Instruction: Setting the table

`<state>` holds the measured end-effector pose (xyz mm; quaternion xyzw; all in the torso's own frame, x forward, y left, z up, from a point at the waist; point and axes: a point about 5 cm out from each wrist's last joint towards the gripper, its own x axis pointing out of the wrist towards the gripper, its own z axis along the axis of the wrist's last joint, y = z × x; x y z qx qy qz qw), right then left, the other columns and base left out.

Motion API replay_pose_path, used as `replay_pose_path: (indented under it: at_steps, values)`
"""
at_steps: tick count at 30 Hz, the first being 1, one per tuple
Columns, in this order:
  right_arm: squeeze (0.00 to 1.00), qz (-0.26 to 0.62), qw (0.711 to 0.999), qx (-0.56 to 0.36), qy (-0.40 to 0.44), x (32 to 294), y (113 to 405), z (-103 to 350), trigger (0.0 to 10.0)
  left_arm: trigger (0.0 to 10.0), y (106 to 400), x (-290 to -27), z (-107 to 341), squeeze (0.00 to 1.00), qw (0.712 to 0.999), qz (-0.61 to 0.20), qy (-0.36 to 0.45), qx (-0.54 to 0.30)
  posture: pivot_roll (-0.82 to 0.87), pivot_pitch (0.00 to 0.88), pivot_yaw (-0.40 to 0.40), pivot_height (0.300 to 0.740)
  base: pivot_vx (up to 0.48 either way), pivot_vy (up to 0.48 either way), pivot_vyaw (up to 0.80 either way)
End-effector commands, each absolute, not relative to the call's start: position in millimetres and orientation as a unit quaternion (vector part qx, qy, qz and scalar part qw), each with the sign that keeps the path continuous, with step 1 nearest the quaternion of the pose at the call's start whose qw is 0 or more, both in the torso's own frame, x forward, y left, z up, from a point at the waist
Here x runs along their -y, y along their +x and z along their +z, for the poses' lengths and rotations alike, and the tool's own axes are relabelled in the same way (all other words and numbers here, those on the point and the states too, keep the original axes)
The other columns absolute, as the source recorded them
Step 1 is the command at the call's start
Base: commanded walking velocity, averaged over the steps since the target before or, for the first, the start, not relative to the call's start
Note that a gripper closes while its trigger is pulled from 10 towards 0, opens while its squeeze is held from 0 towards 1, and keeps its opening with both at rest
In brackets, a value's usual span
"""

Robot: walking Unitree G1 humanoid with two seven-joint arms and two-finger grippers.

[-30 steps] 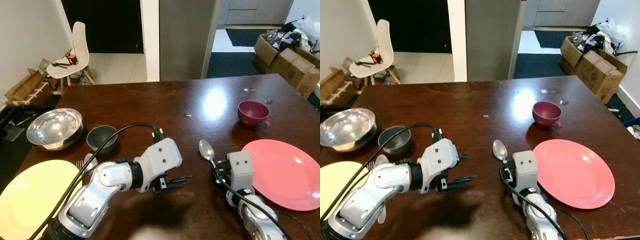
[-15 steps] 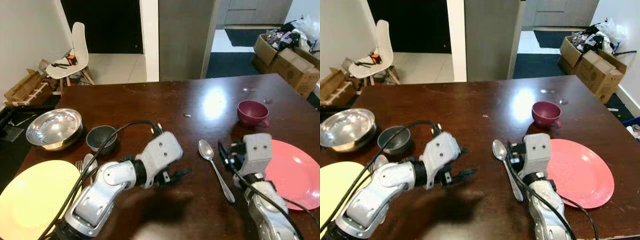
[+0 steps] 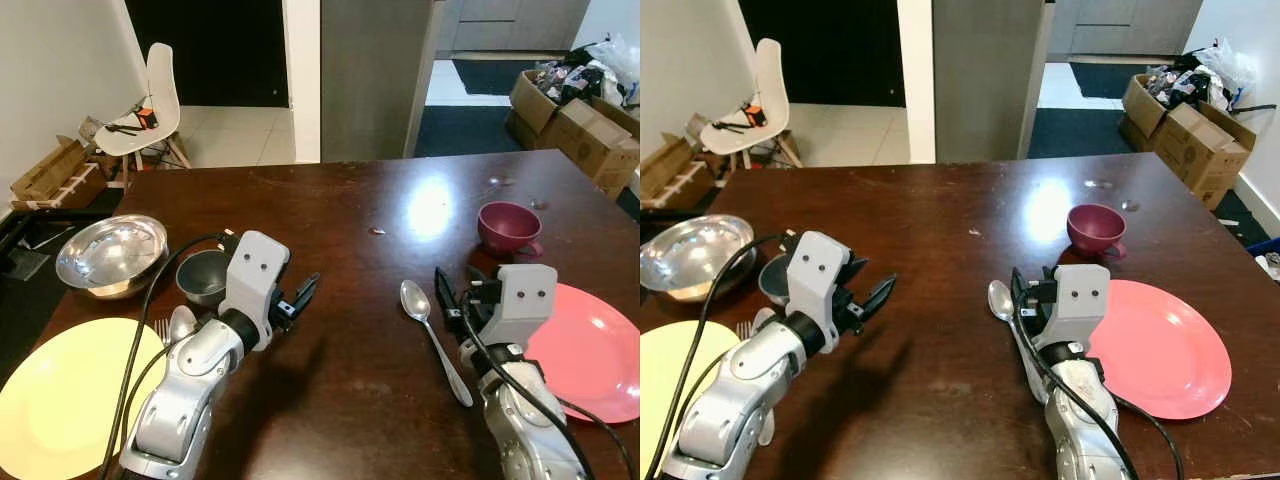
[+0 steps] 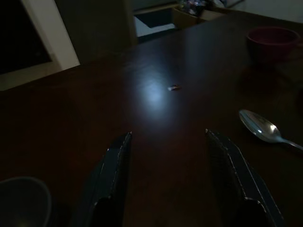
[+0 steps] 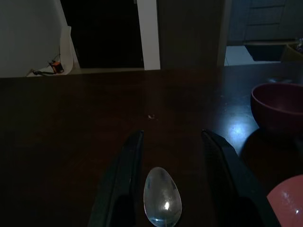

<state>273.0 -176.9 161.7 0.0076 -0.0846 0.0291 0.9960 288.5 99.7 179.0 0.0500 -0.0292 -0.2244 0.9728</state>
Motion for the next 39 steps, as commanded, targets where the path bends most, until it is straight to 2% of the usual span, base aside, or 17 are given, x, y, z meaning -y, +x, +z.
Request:
replay_pose_path:
  at_steps: [1, 27, 39]
  values:
    - [0.0, 0.035, 0.996, 0.083, 0.005, 175, 275, 161, 10.0, 10.0, 289, -107, 176, 0.0, 0.981, -0.19, 0.044, 0.022, -0.07, 0.0, 0.094, 0.74, 0.0, 0.0, 0.0]
    - [0.0, 0.043, 0.997, 0.069, 0.017, 174, 277, 155, 10.0, 10.0, 288, -101, 178, 0.0, 0.986, -0.16, 0.024, 0.03, -0.07, 0.0, 0.092, 0.74, 0.0, 0.0, 0.0]
    - [0.0, 0.059, 0.995, 0.051, 0.057, 163, 280, 150, 10.0, 10.0, 286, -101, 178, 0.0, 0.985, -0.167, 0.026, 0.033, -0.06, 0.0, 0.09, 0.74, -0.329, 0.0, 0.0]
